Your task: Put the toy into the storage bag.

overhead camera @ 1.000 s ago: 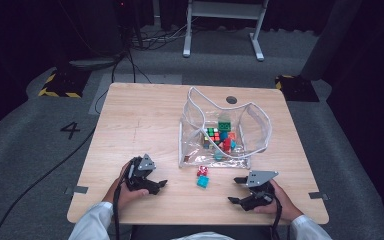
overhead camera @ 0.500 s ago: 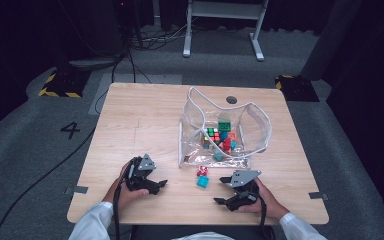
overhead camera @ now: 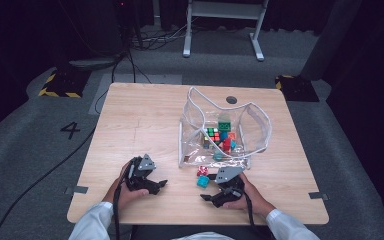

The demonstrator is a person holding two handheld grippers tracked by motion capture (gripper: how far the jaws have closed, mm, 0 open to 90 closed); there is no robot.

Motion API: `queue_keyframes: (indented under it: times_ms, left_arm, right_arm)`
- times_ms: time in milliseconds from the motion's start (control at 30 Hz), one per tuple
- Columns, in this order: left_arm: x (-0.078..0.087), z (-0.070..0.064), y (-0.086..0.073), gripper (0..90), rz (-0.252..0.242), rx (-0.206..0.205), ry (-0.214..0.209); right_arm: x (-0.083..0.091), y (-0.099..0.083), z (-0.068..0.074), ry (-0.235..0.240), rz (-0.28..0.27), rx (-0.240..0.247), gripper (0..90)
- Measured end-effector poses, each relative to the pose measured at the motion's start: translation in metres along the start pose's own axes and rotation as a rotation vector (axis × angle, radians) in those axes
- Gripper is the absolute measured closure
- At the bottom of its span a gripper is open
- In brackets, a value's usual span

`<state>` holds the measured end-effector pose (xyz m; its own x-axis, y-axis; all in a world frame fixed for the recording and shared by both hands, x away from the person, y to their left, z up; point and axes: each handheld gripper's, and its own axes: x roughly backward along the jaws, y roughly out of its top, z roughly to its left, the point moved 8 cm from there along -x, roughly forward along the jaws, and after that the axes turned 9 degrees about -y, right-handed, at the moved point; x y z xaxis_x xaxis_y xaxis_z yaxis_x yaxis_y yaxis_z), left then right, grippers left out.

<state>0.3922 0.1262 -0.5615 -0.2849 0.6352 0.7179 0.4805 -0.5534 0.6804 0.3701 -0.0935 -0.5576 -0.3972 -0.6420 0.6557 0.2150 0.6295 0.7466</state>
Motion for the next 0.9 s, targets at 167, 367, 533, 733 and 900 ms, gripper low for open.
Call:
queue_keyframes:
  times_ms: [167, 367, 533, 733, 900]
  left_arm:
    - [0.0000, 0.0000, -0.0001, 14.0, 0.001, 0.000, 0.000]
    - [0.0001, 0.0001, 0.0000, 14.1, 0.001, 0.000, 0.002]
    - [0.0000, 0.0000, 0.0000, 14.1, 0.000, 0.000, 0.001]
    - [0.0001, 0.0000, 0.0000, 14.0, 0.001, 0.000, 0.001]
    - [0.0000, 0.0000, 0.0000, 14.1, 0.001, 0.000, 0.000]
  right_arm:
    - [-0.0045, 0.0047, 0.0021, 0.001, 0.006, 0.005, 28.7]
    - [-0.0027, 0.0061, 0.0047, 0.019, -0.015, -0.004, 49.2]
    - [-0.0025, 0.0066, 0.0052, 0.029, -0.036, 0.020, 58.4]
    - [-0.0017, 0.0061, 0.0051, 0.022, -0.032, 0.020, 59.1]
    - [-0.0005, 0.0055, 0.0050, 0.012, -0.035, 0.017, 59.2]
